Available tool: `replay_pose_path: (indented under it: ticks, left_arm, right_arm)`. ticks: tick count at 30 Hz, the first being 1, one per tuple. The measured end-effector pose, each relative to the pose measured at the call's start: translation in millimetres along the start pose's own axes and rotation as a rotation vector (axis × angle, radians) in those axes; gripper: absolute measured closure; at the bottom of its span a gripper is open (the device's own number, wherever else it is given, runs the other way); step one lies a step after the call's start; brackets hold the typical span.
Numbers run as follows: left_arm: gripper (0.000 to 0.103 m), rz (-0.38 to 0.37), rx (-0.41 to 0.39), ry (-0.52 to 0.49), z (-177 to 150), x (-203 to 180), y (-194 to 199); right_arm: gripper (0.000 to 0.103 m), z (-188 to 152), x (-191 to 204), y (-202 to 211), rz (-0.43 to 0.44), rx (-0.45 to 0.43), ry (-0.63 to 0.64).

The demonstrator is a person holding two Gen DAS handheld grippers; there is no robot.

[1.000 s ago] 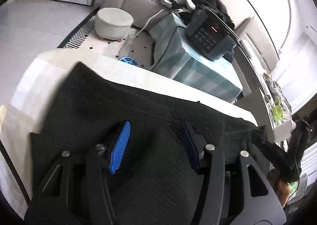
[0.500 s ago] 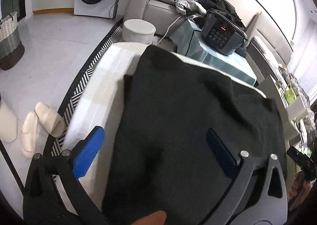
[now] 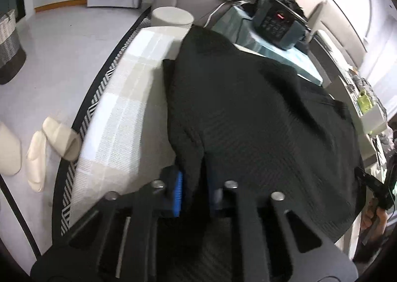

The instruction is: Fold small clothes

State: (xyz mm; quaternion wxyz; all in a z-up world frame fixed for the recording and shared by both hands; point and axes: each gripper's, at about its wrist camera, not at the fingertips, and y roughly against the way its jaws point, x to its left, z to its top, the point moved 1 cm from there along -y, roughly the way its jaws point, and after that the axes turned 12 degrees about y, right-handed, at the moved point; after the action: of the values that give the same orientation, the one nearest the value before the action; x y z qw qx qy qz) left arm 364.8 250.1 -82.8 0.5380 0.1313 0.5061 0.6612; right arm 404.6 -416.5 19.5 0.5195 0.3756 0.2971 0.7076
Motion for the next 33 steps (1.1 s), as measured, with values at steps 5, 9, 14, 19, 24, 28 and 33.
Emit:
replay_pose_path:
  ticks: [5, 9, 14, 19, 24, 28, 33]
  left_arm:
    - [0.094, -0.046, -0.025, 0.026, 13, -5, 2]
    - [0.091, 0.001, 0.015, 0.092, 23, -1, -14]
    - [0.067, 0.044, -0.03, 0.085, 15, 0, 5]
    - [0.04, 0.069, -0.084, 0.111, -12, 24, 45]
    - [0.04, 0.005, -0.01, 0.207, -42, 53, 57]
    - [0.043, -0.04, 0.001, 0.211, -51, 50, 50]
    - [0.06, -0.085, 0.016, 0.143, -59, 32, 46]
  right_arm:
    - [0.094, 9, 7, 7, -0.006, -0.049, 0.046]
    - [0.093, 13, -1, -2, -0.043, -0.028, 0.006]
    - [0.06, 1, -12, 9, -0.024, -0.015, -0.064]
    - [0.045, -30, -10, 43, 0.016, -0.025, -0.063]
    - [0.043, -68, -16, 53, 0.107, 0.013, -0.158]
    - [0.043, -77, -14, 48, 0.163, -0.004, -0.223]
    - [0.045, -62, 3, 42, 0.152, -0.029, -0.187]
